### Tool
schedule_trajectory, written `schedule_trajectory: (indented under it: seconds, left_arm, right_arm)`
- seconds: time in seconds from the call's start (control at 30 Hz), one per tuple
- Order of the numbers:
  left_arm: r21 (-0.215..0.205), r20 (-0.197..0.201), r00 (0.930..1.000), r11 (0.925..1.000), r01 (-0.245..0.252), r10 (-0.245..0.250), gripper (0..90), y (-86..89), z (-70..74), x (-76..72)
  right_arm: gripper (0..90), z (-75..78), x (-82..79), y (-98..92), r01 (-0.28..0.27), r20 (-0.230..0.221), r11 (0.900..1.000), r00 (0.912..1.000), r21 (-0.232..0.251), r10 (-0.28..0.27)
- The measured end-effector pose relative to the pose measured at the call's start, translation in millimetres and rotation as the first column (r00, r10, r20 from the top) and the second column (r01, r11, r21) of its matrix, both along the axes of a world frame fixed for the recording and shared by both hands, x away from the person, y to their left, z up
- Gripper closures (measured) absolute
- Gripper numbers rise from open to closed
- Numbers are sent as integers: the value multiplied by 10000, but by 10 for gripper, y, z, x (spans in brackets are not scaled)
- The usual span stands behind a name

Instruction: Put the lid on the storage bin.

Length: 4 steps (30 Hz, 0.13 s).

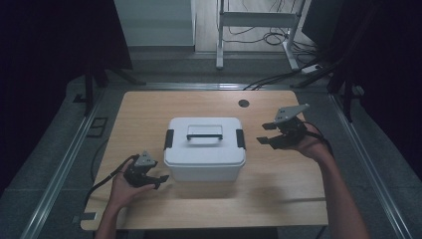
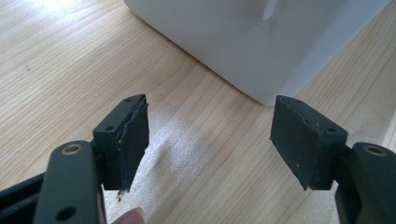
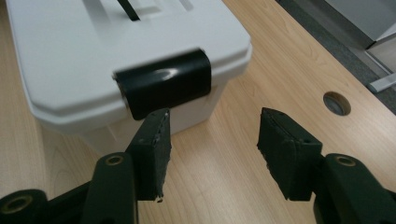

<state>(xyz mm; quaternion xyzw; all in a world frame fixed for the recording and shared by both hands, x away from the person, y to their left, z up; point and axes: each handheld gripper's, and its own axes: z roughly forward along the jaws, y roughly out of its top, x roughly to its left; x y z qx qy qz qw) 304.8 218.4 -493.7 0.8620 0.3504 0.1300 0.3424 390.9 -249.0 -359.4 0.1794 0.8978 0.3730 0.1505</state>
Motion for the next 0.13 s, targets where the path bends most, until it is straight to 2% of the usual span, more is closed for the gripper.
schedule_trajectory:
  seconds: [0.13]
  left_arm:
    - [-9, -14, 10000, 10000, -9, 9, 283, -3, -3, 4]
  right_arm:
    - [394, -41, -1, -42, 170, 87, 9998, 9998, 93, -171]
